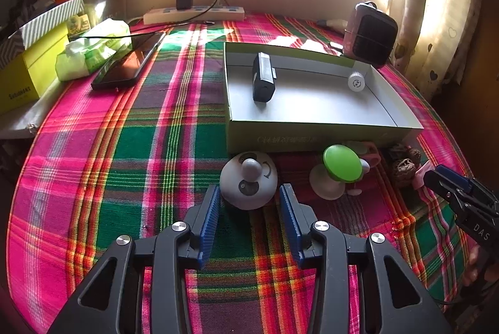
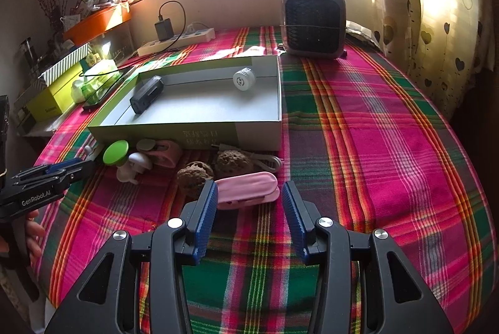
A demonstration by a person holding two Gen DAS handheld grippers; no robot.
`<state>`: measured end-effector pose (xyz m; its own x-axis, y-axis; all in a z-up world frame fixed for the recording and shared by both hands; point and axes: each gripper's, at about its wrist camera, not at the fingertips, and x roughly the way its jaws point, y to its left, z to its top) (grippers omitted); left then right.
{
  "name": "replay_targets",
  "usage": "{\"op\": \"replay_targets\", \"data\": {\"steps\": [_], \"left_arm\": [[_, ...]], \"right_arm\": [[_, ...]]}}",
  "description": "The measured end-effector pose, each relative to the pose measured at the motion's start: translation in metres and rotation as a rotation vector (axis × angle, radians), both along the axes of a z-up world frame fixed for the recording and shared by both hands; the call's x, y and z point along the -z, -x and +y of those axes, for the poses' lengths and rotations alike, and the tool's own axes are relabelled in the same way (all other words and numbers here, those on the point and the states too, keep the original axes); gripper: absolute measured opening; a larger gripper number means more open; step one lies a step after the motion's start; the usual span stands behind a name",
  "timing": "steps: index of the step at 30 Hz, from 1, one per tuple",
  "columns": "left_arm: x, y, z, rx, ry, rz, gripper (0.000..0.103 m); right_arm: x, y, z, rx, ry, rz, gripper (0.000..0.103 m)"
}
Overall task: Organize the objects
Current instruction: 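Withdraw both grippers from the box back toward the remaining objects, then grasp the pink clip with the right gripper while the left gripper hovers over the white egg toy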
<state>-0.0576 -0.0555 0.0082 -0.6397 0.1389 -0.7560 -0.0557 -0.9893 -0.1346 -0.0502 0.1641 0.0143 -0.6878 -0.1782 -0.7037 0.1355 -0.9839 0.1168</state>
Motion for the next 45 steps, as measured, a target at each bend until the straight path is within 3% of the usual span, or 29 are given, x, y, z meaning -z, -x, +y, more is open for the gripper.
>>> {"op": "replay_targets", "data": {"steps": [3,26,34,45], "left_arm": [[0.001,0.002,0.000,-0.001,-0.001,-0.006,0.037],[0.002,0.003,0.000,0.004,0.006,-0.007,0.038],[0.002,0.004,0.002,0.010,0.004,-0.008,0.038],[0.002,0.006,0.004,0.010,0.005,-0.009,0.038]], "right_arm": [[0.000,0.003,-0.002,0.003,0.008,0.000,0.056],[0.007,-0.003,0.016,0.096,-0.071,-0.052,0.056],[0.004,-0.001,0.013,0.064,-0.016,-0.039,0.056],[0.010,0.013,0.017,0.109,-0.047,-0.074,0.056]]}}
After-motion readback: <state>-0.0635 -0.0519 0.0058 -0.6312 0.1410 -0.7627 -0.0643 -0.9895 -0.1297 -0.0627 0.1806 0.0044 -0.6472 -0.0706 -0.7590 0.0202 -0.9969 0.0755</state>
